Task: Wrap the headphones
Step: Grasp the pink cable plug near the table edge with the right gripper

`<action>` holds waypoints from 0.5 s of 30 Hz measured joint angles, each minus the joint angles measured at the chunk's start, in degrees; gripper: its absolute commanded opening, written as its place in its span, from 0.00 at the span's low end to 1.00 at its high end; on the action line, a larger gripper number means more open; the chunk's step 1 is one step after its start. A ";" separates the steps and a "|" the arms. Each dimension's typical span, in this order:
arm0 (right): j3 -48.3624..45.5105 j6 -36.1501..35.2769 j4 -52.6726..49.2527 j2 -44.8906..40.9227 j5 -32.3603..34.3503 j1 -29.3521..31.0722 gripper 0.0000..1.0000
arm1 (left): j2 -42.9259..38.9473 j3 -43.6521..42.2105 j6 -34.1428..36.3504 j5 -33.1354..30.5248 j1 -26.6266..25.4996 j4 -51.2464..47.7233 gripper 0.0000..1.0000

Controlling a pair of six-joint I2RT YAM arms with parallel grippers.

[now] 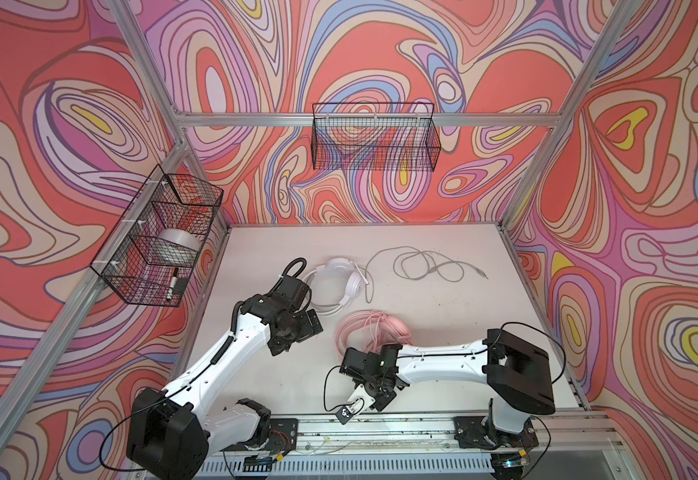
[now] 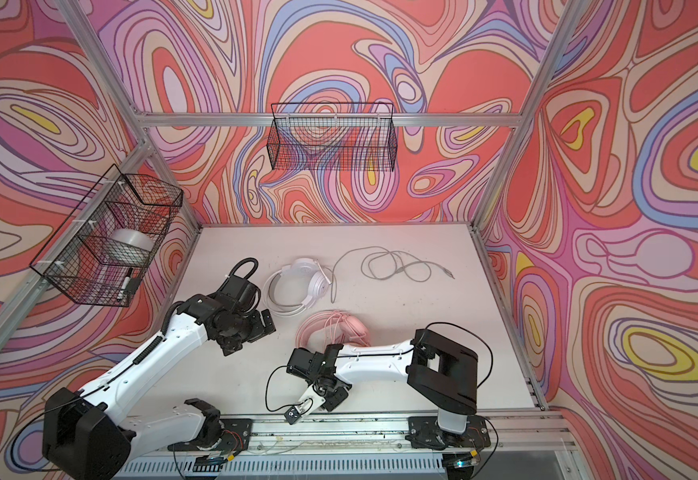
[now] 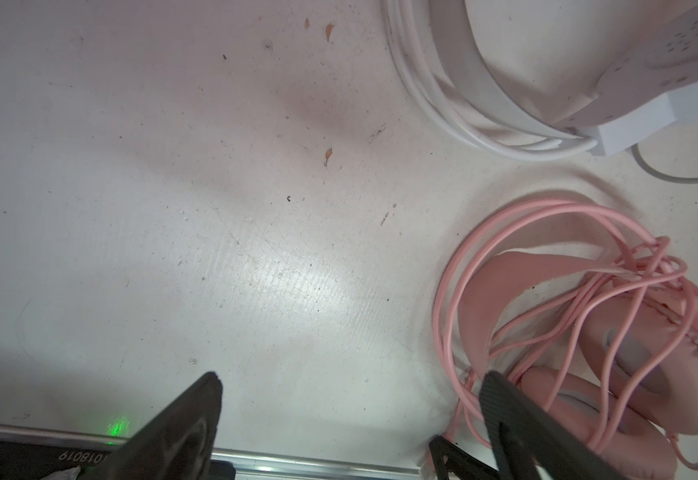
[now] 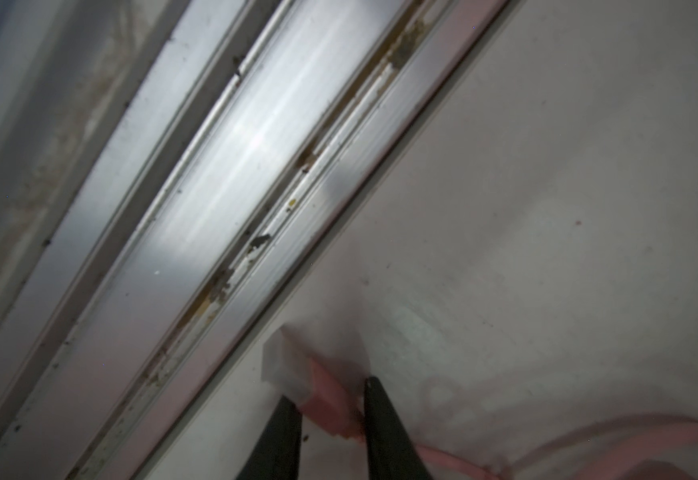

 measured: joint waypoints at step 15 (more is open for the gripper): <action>-8.70 11.23 8.98 -8.31 -3.43 -0.02 0.00 | 0.90 -1.97 2.29 7.26 0.00 5.90 0.94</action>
